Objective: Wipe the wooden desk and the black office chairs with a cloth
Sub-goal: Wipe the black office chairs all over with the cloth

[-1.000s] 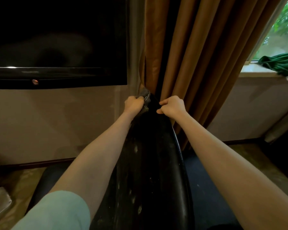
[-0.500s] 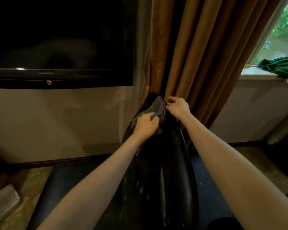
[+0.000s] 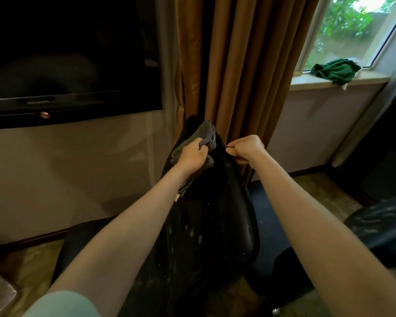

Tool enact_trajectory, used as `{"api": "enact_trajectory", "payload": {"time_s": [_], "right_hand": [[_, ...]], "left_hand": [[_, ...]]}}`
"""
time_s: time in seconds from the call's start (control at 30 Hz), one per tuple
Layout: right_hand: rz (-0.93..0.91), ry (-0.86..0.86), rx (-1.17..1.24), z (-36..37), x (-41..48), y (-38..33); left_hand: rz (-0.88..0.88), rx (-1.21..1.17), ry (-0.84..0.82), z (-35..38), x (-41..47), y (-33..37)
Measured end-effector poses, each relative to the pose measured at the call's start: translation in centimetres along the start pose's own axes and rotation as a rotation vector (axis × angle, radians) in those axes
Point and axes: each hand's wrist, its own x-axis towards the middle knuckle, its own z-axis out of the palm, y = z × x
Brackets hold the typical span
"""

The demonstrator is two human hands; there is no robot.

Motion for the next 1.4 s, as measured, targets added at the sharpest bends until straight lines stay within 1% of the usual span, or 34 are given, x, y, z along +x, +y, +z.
{"api": "enact_trajectory", "payload": {"time_s": [0.07,0.13,0.23,0.3,0.33,0.4,0.5,0.57,0.63,0.73,0.8,0.87,0.93,1.0,1.07,1.13,1.2,1.4], "right_hand": [[0.028,0.079,0.046,0.2,-0.4,0.3],[0.046,0.110,0.095,0.3,-0.8,0.4],[0.062,0.066,0.164,-0.1,-1.8,0.8],[0.059,-0.008,0.259,-0.7,-2.9,1.5],[0.053,-0.045,0.262,-1.1,-3.5,2.0],[0.046,-0.088,0.115,-1.7,-5.0,2.6],[0.074,-0.058,-0.080,-2.8,-7.6,3.7],[0.089,-0.091,-0.188,-3.1,-9.2,4.6],[0.108,-0.131,-0.208,-3.1,-10.1,5.2],[0.168,-0.169,-0.111,-2.5,-10.5,5.9],[0.130,-0.202,-0.022,-2.2,-10.1,6.6],[0.039,-0.185,0.045,-2.6,-9.6,6.8],[-0.045,-0.174,0.063,-3.2,-9.8,6.4],[-0.136,-0.261,-0.001,-4.0,-10.5,5.9],[-0.190,-0.374,-0.122,-4.3,-11.3,5.6],[-0.205,-0.473,-0.185,-4.5,-11.8,5.8],[-0.196,-0.530,-0.171,-4.7,-11.7,6.3],[-0.237,-0.514,-0.103,-4.7,-11.2,7.2]], "left_hand": [[0.062,-0.008,-0.031,0.1,-1.2,0.2],[0.097,-0.018,-0.051,0.4,-2.4,0.4],[0.146,-0.018,-0.075,0.6,-4.2,0.4],[0.153,0.015,-0.095,0.6,-4.8,0.4],[0.160,0.036,-0.106,0.6,-4.9,0.5],[0.162,0.061,-0.105,0.6,-4.8,0.9],[0.165,0.060,-0.108,0.4,-4.7,1.1],[0.172,0.074,-0.118,0.2,-5.0,1.0],[0.173,0.089,-0.121,0.1,-5.5,1.0],[0.162,0.106,-0.115,0.2,-6.3,1.4],[0.147,0.127,-0.111,0.5,-6.4,1.5],[0.136,0.138,-0.106,0.8,-6.6,1.7],[0.110,0.144,-0.102,1.0,-6.8,2.1],[0.085,0.166,-0.089,1.2,-7.1,2.6],[0.066,0.197,-0.058,1.4,-7.2,2.8],[0.033,0.196,-0.022,1.7,-7.5,2.9],[0.028,0.182,-0.010,2.2,-8.2,3.0],[0.050,0.231,0.035,3.1,-10.2,2.7]]}}
